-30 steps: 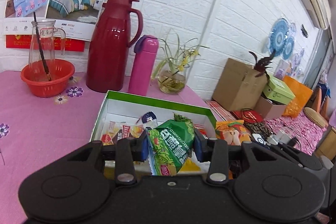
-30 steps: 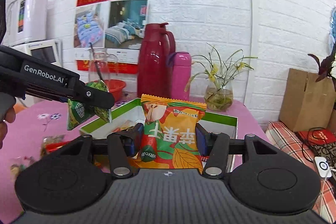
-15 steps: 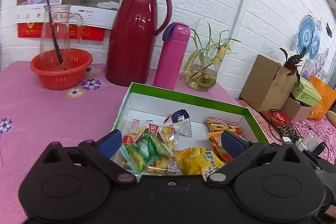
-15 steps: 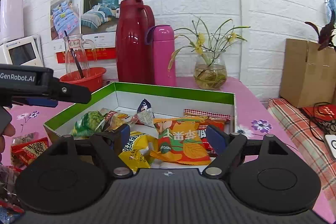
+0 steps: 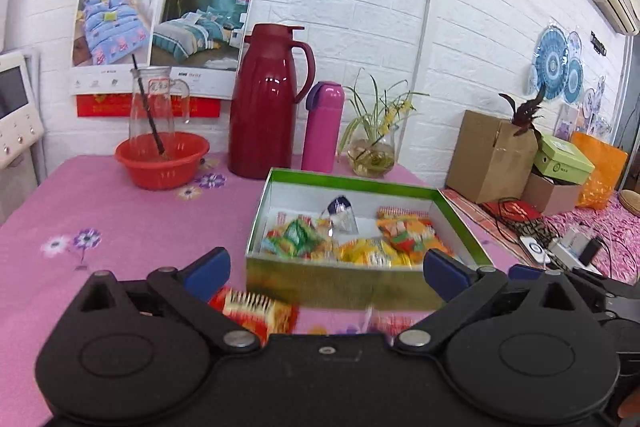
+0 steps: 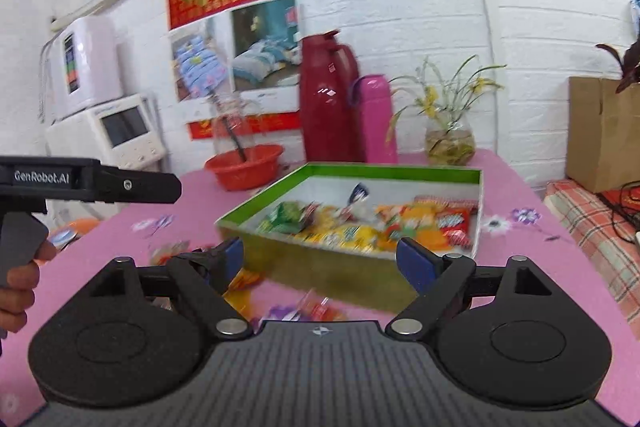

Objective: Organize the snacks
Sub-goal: 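Grasp a blue-white bag with the left tool while the right grasps a yellow bag, then carry both bags over the green box and open both tools, then grasp a red candy stick with the left tool while the right grasps an orange-ended packet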

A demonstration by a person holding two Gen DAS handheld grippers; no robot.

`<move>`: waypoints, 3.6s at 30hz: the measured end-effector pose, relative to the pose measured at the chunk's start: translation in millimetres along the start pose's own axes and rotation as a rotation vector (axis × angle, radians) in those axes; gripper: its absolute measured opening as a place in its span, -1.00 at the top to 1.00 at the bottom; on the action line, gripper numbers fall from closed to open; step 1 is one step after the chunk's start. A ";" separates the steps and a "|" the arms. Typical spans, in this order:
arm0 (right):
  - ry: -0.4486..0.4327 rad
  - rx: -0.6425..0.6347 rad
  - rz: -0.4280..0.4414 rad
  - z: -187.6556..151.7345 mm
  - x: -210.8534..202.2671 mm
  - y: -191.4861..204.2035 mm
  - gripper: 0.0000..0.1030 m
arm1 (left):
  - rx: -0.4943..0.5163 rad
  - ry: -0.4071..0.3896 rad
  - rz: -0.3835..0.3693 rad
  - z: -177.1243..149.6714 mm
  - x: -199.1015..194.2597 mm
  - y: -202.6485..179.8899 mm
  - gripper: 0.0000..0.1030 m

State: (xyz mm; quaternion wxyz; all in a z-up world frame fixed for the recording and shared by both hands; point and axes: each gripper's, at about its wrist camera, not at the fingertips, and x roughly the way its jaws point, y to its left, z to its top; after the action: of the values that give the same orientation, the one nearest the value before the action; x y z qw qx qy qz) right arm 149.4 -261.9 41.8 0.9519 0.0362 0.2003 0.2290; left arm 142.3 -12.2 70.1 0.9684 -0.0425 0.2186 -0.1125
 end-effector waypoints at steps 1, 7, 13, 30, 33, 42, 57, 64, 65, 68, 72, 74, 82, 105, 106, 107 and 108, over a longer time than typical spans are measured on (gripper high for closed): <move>0.015 -0.015 0.011 -4.0 -0.7 4.8 -1.00 | -0.001 -0.002 -0.001 -6.0 -6.7 1.5 -1.00; 0.096 -0.133 0.074 -24.2 7.6 35.9 -1.00 | -0.084 0.054 0.020 -52.2 -36.7 21.1 -1.00; 0.142 -0.146 0.099 -25.7 42.4 52.3 -1.00 | -0.163 0.122 0.028 -87.4 -51.5 35.2 -1.00; 0.245 -0.133 0.065 -49.4 5.2 45.4 -0.34 | -0.153 0.224 -0.038 -103.9 -6.1 31.2 -0.89; 0.237 -0.174 0.072 -49.3 7.1 50.7 -0.72 | -0.148 0.243 -0.031 -103.6 4.8 28.3 -0.40; 0.275 -0.159 0.074 -55.6 27.1 48.7 -0.32 | -0.104 0.228 0.004 -103.3 9.5 28.2 0.33; 0.057 -0.094 0.006 9.7 2.4 25.9 -0.23 | -0.053 0.090 -0.180 -35.1 -33.2 11.5 0.40; -0.042 -0.062 -0.091 43.2 30.5 3.3 -0.23 | -0.011 0.014 -0.165 24.8 14.1 -2.9 0.38; -0.047 -0.063 -0.105 45.5 36.6 0.2 -0.23 | -0.014 0.012 -0.167 30.0 25.8 -3.2 0.38; -0.039 -0.044 -0.131 48.2 56.5 -12.0 -0.23 | -0.037 0.019 -0.161 42.0 60.0 -2.0 0.38; -0.017 -0.017 -0.158 43.3 82.5 -29.3 -0.23 | -0.046 0.051 -0.145 46.6 103.5 -0.5 0.38; -0.001 0.007 -0.166 39.9 95.6 -39.5 -0.24 | -0.048 0.072 -0.140 45.4 122.2 0.9 0.37; 0.028 -0.032 -0.195 25.9 108.9 -53.9 -0.96 | -0.070 0.075 -0.059 33.6 149.9 11.2 -1.00; 0.095 -0.069 -0.242 -19.2 -2.0 -53.3 -1.00 | 0.099 0.202 -0.161 -25.2 98.0 -52.1 -1.00; 0.124 -0.061 -0.241 -23.3 1.2 -56.0 -1.00 | 0.103 0.213 -0.158 -28.2 102.8 -54.2 -1.00; 0.144 -0.054 -0.241 -26.7 4.8 -58.3 -1.00 | 0.111 0.225 -0.154 -31.3 107.9 -56.4 -1.00; 0.156 -0.048 -0.247 -29.6 7.9 -60.1 -1.00 | 0.125 0.236 -0.149 -34.1 113.0 -58.9 -1.00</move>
State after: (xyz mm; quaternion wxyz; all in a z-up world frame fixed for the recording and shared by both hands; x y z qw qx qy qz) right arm 169.4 -312.6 2.1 0.9549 -0.0292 0.2713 0.1167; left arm 215.2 -97.3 0.4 0.9258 0.0152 0.3195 -0.2015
